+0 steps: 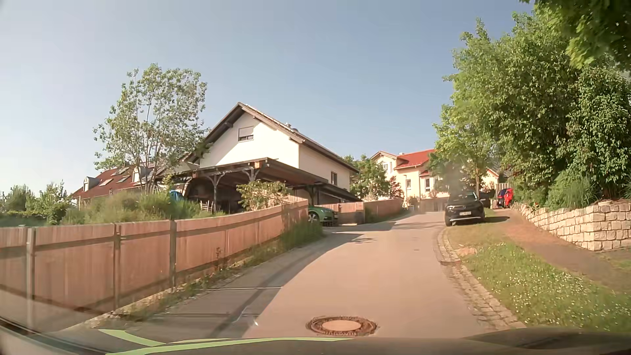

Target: Follow the waypoints while adhering to traffic rules and regulations

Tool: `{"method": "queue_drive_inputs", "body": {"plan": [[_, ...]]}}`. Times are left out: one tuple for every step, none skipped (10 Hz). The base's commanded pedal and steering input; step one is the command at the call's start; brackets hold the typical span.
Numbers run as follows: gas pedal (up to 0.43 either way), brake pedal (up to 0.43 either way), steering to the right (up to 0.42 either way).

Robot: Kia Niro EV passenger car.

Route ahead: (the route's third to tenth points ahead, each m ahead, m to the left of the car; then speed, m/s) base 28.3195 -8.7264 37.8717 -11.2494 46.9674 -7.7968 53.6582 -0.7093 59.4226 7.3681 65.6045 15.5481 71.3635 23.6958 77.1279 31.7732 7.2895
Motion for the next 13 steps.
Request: {"method": "queue_drive_inputs", "body": {"plan": [[0.169,0.0,0.086],[0.169,0.0,0.081],[0.169,0.0,0.078],[0.169,0.0,0.077],[0.169,0.0,0.077],[0.169,0.0,0.077],[0.169,0.0,0.077],[0.169,0.0,0.077],[0.177,0.0,0.077],[0.189,0.0,0.077],[0.189,0.0,0.077],[0.189,0.0,0.079],[0.189,0.0,0.083]]}}
